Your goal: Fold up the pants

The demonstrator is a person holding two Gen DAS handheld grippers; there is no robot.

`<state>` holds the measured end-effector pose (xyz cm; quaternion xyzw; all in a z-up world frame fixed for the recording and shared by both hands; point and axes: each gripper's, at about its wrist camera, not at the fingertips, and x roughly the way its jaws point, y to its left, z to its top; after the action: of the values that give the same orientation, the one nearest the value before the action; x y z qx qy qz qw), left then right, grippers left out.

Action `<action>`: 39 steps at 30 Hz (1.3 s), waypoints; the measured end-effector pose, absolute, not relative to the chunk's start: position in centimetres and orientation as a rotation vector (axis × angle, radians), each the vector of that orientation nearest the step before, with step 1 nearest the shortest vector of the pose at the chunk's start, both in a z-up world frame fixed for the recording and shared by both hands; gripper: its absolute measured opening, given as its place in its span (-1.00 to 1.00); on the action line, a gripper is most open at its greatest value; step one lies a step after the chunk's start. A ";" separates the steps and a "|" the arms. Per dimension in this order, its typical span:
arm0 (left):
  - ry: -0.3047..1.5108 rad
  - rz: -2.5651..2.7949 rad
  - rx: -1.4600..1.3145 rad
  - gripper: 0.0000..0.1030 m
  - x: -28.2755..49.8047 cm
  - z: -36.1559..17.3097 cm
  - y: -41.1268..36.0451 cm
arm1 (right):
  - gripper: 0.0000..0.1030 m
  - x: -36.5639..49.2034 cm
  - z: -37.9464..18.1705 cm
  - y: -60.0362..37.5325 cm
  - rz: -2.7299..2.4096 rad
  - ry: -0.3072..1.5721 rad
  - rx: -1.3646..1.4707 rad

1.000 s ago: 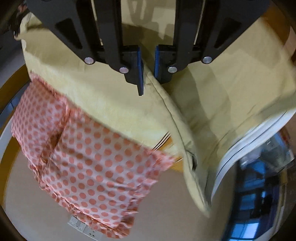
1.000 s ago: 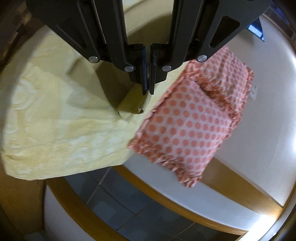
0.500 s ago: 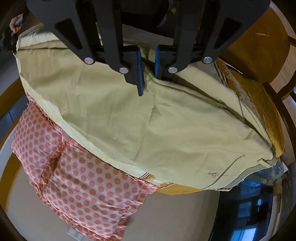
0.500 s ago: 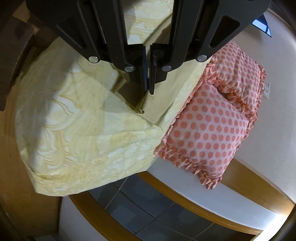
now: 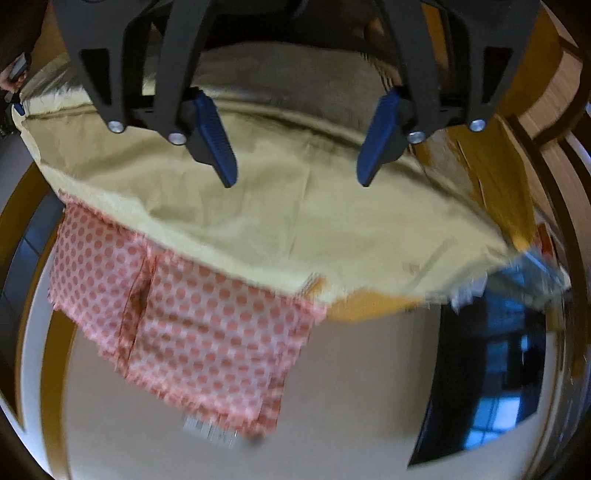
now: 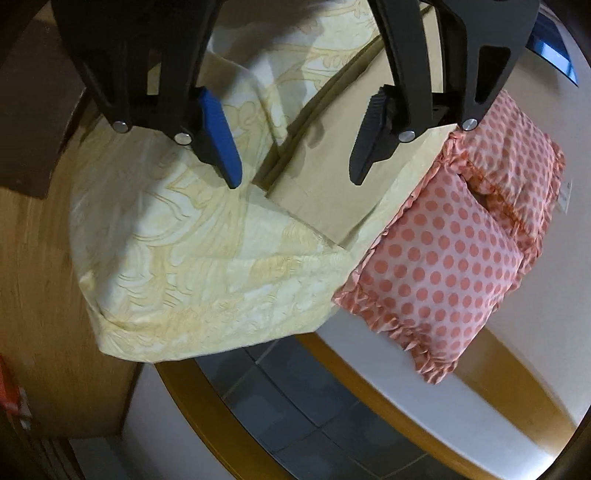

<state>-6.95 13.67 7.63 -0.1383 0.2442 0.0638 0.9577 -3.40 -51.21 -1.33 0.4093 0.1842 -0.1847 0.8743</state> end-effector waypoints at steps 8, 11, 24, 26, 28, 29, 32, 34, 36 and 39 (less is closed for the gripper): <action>0.494 0.158 -0.288 0.50 -3.6 6.7 14.7 | -0.86 -1.9 -1.6 -48.1 -0.309 0.380 0.674; 0.524 0.193 -0.315 0.58 -2.4 5.2 15.7 | -0.91 -0.8 -0.8 -47.4 -0.277 0.369 0.639; 0.503 0.214 -0.339 0.70 -2.3 4.2 16.2 | -0.91 8.1 9.9 -21.6 0.608 0.337 0.357; 0.476 0.245 -0.349 0.70 -3.2 4.8 17.0 | -0.90 8.8 8.0 -15.7 0.722 0.461 0.240; 0.454 0.293 -0.350 0.70 -4.1 5.1 18.3 | -0.74 8.8 4.9 -10.6 0.789 0.643 0.080; 0.448 0.311 -0.354 0.70 -4.4 5.1 18.9 | -0.65 8.6 3.9 -9.4 0.790 0.698 0.031; 0.443 0.406 -0.404 0.70 -5.6 4.5 22.2 | -0.03 7.2 2.7 -8.5 0.818 0.721 0.006; 0.431 0.445 -0.436 0.70 -6.2 4.1 23.7 | 0.03 7.2 4.0 -9.1 0.798 0.648 0.028; 0.409 0.474 -0.461 0.70 -6.7 3.8 24.9 | 0.03 7.2 4.7 -9.3 0.699 0.584 0.034; 0.392 0.510 -0.475 0.70 -6.5 3.6 26.4 | 0.03 9.3 4.0 -8.5 0.595 0.648 -0.004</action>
<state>-6.46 26.42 3.58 -0.2311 0.1909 0.2481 0.9212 9.29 -8.51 3.98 -0.0019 0.3137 0.2880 0.9048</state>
